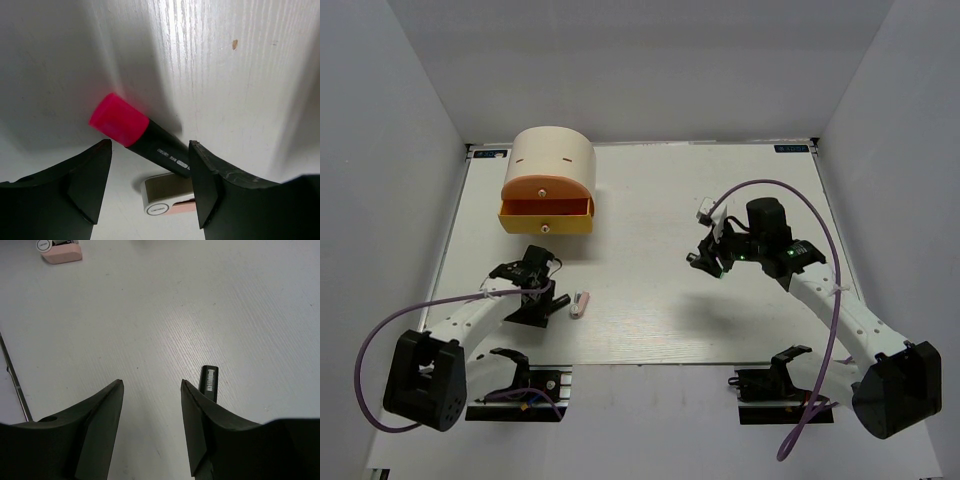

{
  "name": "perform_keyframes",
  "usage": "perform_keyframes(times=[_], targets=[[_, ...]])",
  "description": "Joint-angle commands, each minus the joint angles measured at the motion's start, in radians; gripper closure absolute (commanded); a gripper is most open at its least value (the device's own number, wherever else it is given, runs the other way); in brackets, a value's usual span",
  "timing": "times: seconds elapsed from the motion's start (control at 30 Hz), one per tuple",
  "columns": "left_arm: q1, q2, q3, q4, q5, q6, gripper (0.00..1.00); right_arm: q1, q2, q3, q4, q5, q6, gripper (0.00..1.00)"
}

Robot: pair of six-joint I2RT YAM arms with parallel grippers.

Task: Sort the stationery into containers
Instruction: Pick up the pen from the center of the board.

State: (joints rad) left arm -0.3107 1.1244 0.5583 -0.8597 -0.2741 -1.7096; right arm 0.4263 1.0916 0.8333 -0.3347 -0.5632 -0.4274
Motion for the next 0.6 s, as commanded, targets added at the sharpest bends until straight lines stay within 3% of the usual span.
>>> perform_keyframes(times=[0.0, 0.3, 0.57], targets=[[0.004, 0.021, 0.028, 0.01, -0.025, -0.021, 0.27, -0.009, -0.018, -0.016, 0.02, -0.029, -0.01, 0.45], [0.013, 0.08, 0.057, 0.019, -0.057, -0.039, 0.26, -0.02, -0.021, -0.014, 0.016, -0.041, -0.017, 0.45], [0.013, 0.152, 0.077, 0.01, -0.057, -0.039, 0.33, -0.034, -0.032, -0.017, 0.007, -0.064, -0.017, 0.45]])
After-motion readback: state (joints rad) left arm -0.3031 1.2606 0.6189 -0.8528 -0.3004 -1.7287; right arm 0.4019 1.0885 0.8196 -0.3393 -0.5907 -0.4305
